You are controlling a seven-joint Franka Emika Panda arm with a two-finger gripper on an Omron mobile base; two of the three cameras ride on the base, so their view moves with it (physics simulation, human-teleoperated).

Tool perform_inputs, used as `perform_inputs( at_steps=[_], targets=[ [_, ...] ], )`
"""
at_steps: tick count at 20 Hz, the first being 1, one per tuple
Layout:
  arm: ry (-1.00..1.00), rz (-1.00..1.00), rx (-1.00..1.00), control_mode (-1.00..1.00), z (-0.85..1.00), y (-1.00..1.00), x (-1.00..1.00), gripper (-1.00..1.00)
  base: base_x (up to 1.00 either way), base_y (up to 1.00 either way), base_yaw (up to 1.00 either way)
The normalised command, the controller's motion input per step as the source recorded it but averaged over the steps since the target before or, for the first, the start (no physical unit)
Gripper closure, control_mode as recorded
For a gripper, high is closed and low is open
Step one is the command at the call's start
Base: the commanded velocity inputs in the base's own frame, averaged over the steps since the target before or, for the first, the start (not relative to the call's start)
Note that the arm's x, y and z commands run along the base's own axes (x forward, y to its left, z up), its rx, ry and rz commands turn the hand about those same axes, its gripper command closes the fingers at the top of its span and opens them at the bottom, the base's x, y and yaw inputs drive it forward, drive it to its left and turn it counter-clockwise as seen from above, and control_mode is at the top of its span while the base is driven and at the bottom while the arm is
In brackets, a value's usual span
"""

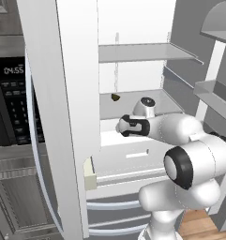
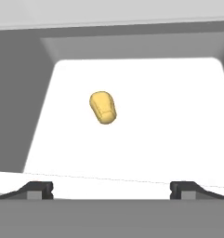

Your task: Fully open the fridge drawer.

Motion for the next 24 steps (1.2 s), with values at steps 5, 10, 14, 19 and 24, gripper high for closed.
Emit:
perform_inputs(
  at_steps=[5, 10, 14, 19, 24],
  targets=[
    [0.06, 0.00, -0.06, -1.00, -0.45, -0.19, -0.25, -1.00, 0.00, 0.00, 0.00],
    [0.11, 0.00, -0.11, -1.00, -0.52, -0.52, -0.63, -1.00, 0.00, 0.00, 0.00],
    [0.10, 0.00, -0.14, -1.00, -0.63, -0.69, -0.93, -1.00, 0.00, 0.00, 0.00],
    [0.12, 0.00, -0.15, -1.00, -0.64, -0.72, -0.99, -1.00, 0.00, 0.00, 0.00],
    [0.11, 0.00, -0.14, -1.00, -0.67, -0.82, -1.00, -1.00, 0.00, 0.00, 0.00]
  ],
)
